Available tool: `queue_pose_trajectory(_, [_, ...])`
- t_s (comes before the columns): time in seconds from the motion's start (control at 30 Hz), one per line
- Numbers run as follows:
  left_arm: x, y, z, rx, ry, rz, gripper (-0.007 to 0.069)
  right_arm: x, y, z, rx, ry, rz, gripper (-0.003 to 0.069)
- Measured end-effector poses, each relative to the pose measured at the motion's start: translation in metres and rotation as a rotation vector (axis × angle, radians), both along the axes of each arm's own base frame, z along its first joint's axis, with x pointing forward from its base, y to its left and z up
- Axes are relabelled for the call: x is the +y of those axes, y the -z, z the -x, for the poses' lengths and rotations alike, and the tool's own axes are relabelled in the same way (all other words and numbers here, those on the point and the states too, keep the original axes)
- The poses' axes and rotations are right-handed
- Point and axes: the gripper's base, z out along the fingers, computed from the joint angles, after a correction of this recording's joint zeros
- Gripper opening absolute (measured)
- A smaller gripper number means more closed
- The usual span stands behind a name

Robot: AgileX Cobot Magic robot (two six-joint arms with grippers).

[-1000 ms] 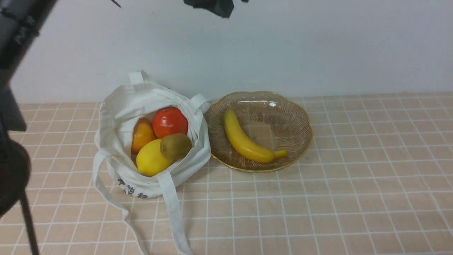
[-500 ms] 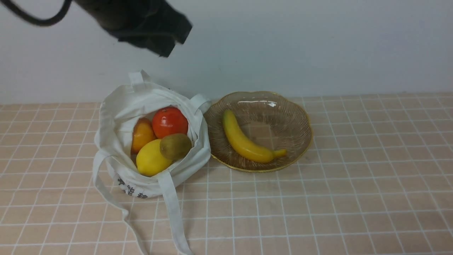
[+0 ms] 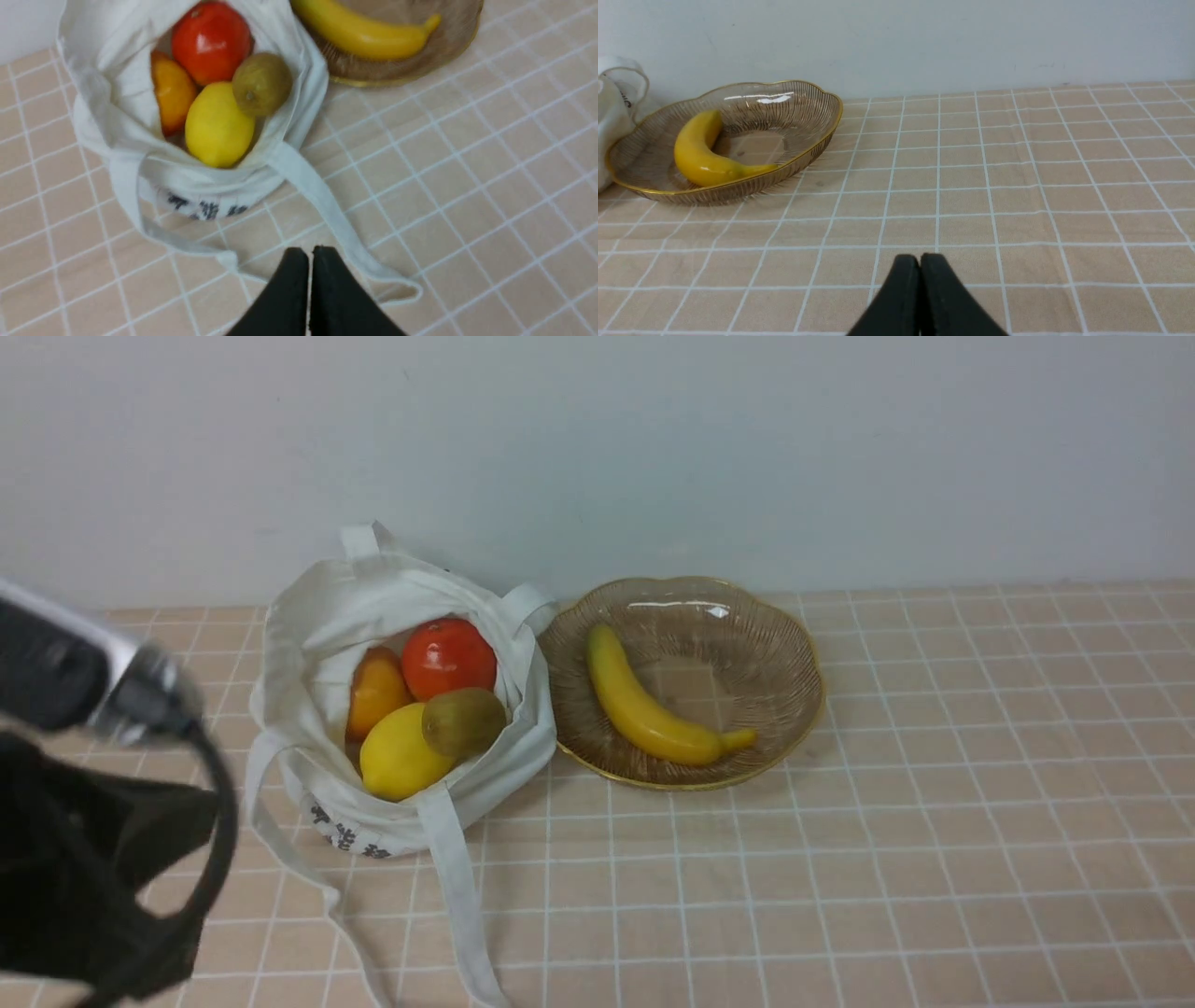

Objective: Take the fruit out of the bag on the brown coffee tablecloth and place them on the plate.

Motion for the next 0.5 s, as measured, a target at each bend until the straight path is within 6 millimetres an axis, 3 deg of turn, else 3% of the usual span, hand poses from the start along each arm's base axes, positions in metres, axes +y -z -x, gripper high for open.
queue_pose_trajectory(0.17, [0.012,0.045,0.032,-0.217,-0.017,0.185,-0.0008,0.000,0.000,0.000,0.000,0.000,0.000,-0.0013])
queue_pose_trajectory(0.5, [0.017,0.088,0.040,-0.228,-0.027,0.191,-0.0008,0.000,0.000,0.000,0.000,0.000,0.000,-0.0013])
